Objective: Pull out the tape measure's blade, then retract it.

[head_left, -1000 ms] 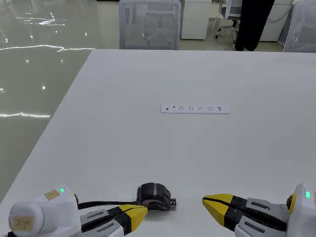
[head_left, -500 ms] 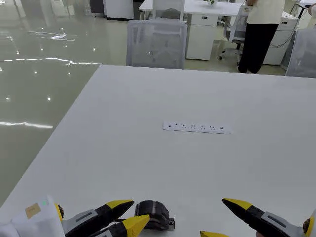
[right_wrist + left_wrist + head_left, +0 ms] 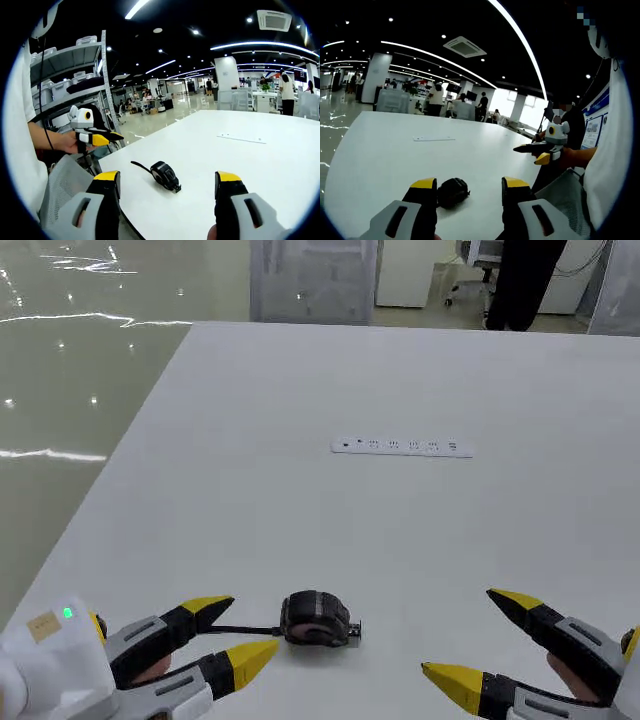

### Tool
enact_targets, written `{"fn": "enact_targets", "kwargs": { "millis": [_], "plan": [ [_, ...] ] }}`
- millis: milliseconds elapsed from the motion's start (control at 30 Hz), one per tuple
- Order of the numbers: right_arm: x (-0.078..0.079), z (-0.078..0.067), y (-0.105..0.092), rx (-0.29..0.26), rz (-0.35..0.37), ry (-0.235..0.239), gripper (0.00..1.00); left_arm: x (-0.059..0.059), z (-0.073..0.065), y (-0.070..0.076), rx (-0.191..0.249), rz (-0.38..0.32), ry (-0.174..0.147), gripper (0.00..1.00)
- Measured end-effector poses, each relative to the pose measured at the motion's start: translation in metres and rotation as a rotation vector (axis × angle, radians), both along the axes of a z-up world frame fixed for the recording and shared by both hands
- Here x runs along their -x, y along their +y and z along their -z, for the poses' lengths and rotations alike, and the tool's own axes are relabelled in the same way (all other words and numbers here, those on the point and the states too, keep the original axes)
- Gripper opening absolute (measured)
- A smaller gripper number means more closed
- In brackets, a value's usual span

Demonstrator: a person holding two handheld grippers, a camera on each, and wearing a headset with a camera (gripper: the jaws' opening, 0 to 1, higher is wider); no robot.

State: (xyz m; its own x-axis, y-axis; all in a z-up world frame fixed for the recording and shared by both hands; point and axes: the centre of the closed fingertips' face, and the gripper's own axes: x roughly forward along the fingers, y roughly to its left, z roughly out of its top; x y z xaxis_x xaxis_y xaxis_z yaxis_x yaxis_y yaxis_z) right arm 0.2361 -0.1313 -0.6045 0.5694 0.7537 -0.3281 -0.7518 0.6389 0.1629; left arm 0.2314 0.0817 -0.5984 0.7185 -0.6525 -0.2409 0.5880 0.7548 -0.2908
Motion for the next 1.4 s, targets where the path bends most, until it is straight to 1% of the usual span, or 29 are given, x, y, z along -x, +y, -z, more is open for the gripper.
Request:
{"fn": "enact_targets", "kwargs": {
  "millis": [67, 100, 167, 200, 233, 267, 300, 333, 367, 400, 433, 467, 633, 733, 767, 800, 833, 867, 900, 933, 1033, 1067, 1100, 1133, 1233, 1267, 1333, 1400],
  "plan": [
    [0.0, 0.003, -0.001, 0.008, -0.001, 0.006, 0.77, 0.0, 0.001, 0.002, -0.003, -0.003, 0.005, 0.52],
    [0.0, 0.004, -0.002, 0.012, -0.001, 0.009, 0.79, -0.001, 0.002, 0.002, -0.004, -0.005, 0.007, 0.55],
    [0.002, 0.014, -0.006, 0.045, -0.005, 0.035, 0.82, -0.002, 0.008, 0.011, -0.038, -0.023, 0.02, 0.64],
    [0.003, 0.02, -0.008, 0.061, -0.008, 0.047, 0.84, -0.003, 0.012, 0.015, -0.055, -0.032, 0.026, 0.7],
    [0.004, 0.025, -0.01, 0.077, -0.01, 0.06, 0.85, -0.003, 0.015, 0.019, -0.071, -0.041, 0.033, 0.74],
    [0.003, 0.043, -0.013, 0.124, -0.003, 0.059, 0.87, -0.001, 0.031, 0.034, -0.115, -0.063, 0.077, 0.76],
    [0.003, 0.048, -0.012, 0.126, -0.003, 0.071, 0.9, 0.0, 0.034, 0.034, -0.109, -0.056, 0.087, 0.77],
    [0.006, 0.056, -0.011, 0.127, -0.013, 0.111, 0.95, 0.004, 0.037, 0.032, -0.085, -0.047, 0.113, 0.81],
    [0.011, 0.061, -0.009, 0.136, -0.036, 0.148, 1.0, 0.004, 0.039, 0.031, -0.071, -0.048, 0.127, 0.86],
    [0.014, 0.065, -0.01, 0.17, -0.073, 0.142, 0.99, 0.005, 0.045, 0.032, -0.091, -0.051, 0.152, 0.92],
    [0.013, 0.068, -0.013, 0.191, -0.074, 0.124, 0.99, 0.004, 0.046, 0.031, -0.101, -0.051, 0.148, 0.95],
    [0.015, 0.073, -0.014, 0.203, -0.084, 0.13, 1.0, 0.005, 0.047, 0.03, -0.109, -0.04, 0.14, 0.96],
    [0.016, 0.076, -0.015, 0.202, -0.088, 0.147, 1.0, 0.005, 0.049, 0.03, -0.123, -0.033, 0.149, 1.0],
    [0.015, 0.079, -0.019, 0.198, -0.086, 0.167, 1.0, 0.007, 0.059, 0.032, -0.191, -0.005, 0.165, 1.0],
    [0.007, 0.083, -0.03, 0.255, -0.081, 0.127, 1.0, 0.012, 0.073, 0.026, -0.301, 0.068, 0.158, 1.0],
    [0.006, 0.083, -0.031, 0.266, -0.088, 0.116, 1.0, 0.013, 0.075, 0.025, -0.306, 0.076, 0.162, 1.0],
    [0.007, 0.084, -0.03, 0.262, -0.091, 0.119, 1.0, 0.014, 0.079, 0.024, -0.316, 0.084, 0.168, 1.0],
    [0.005, 0.085, -0.031, 0.258, -0.092, 0.12, 1.0, 0.014, 0.082, 0.022, -0.321, 0.094, 0.166, 1.0],
    [0.003, 0.087, -0.032, 0.256, -0.095, 0.121, 1.0, 0.013, 0.084, 0.021, -0.328, 0.091, 0.172, 1.0],
    [0.002, 0.089, -0.032, 0.258, -0.097, 0.122, 1.0, 0.014, 0.084, 0.02, -0.329, 0.091, 0.174, 1.0],
    [0.0, 0.089, -0.032, 0.258, -0.103, 0.115, 0.98, 0.013, 0.082, 0.019, -0.322, 0.086, 0.165, 1.0],
    [0.0, 0.089, -0.032, 0.258, -0.103, 0.113, 0.94, 0.013, 0.082, 0.019, -0.32, 0.085, 0.165, 1.0],
    [-0.001, 0.089, -0.032, 0.258, -0.102, 0.112, 0.87, 0.013, 0.082, 0.019, -0.319, 0.084, 0.164, 1.0],
    [-0.003, 0.087, -0.031, 0.259, -0.099, 0.099, 0.86, 0.013, 0.083, 0.02, -0.313, 0.083, 0.169, 1.0],
    [-0.011, 0.082, -0.029, 0.261, -0.088, 0.06, 0.87, 0.013, 0.086, 0.021, -0.293, 0.081, 0.182, 1.0],
    [-0.011, 0.081, -0.027, 0.25, -0.076, 0.076, 0.87, 0.011, 0.083, 0.021, -0.263, 0.079, 0.183, 1.0],
    [-0.009, 0.082, -0.027, 0.257, -0.076, 0.078, 0.87, 0.01, 0.082, 0.022, -0.266, 0.079, 0.179, 1.0],
    [-0.004, 0.082, -0.028, 0.257, -0.077, 0.078, 0.87, 0.009, 0.081, 0.022, -0.261, 0.08, 0.177, 1.0]
  ]
}}
